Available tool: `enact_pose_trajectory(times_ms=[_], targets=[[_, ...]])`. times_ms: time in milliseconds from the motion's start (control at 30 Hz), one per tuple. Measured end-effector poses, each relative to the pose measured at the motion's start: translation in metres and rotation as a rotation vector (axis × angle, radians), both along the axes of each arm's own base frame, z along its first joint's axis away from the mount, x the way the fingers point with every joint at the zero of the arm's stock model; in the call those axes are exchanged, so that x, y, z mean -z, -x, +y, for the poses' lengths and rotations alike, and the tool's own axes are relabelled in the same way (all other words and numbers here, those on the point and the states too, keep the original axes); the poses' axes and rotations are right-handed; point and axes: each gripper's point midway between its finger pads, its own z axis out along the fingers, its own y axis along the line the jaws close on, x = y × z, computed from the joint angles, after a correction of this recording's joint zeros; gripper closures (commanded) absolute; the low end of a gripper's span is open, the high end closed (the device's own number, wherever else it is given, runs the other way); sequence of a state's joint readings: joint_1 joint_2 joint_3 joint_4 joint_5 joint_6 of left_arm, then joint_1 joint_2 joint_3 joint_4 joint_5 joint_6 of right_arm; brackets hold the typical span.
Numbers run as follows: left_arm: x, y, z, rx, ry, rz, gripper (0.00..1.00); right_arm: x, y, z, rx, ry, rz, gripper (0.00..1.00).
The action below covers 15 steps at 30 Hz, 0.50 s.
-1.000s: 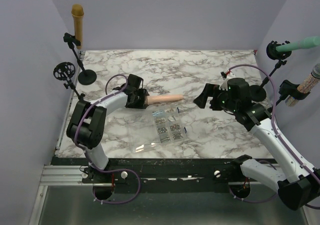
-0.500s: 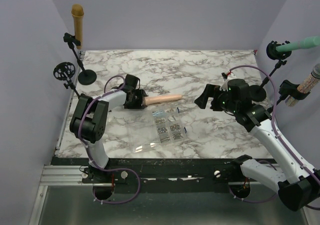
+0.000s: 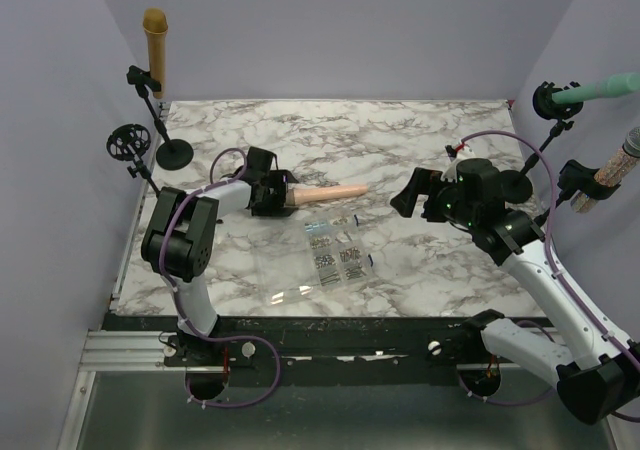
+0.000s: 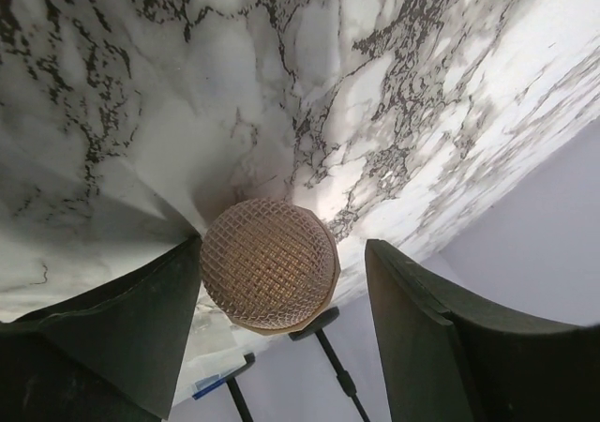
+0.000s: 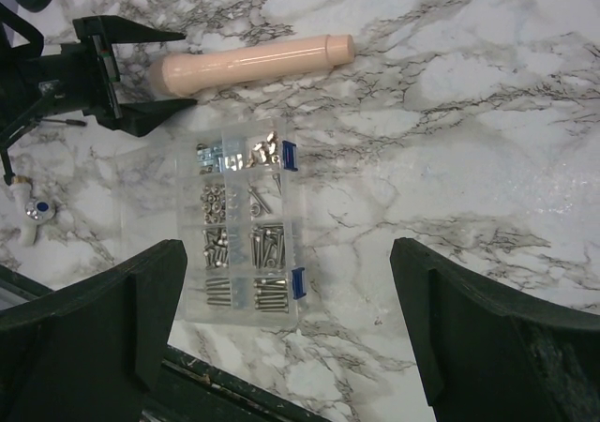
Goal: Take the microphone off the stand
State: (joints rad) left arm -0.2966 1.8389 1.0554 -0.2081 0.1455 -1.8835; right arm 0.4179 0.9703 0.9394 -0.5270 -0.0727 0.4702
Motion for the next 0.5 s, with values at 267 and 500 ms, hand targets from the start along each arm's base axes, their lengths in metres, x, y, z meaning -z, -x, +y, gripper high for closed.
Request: enact_pose_trajectory(times_ms=[267, 500], targets=[[-0.0045, -0.0038, -0.0003, 0.014, 0.009, -0.019, 0.06, 0.0002, -0.0001, -0.0002, 0.001, 0.001, 0.0, 0.0], [-0.0081, 0.0013, 0.0015, 0.04, -0.012, -0.011, 0.05, 0.0002, -0.0001, -0.0003, 0.002, 0.001, 0.0, 0.0]])
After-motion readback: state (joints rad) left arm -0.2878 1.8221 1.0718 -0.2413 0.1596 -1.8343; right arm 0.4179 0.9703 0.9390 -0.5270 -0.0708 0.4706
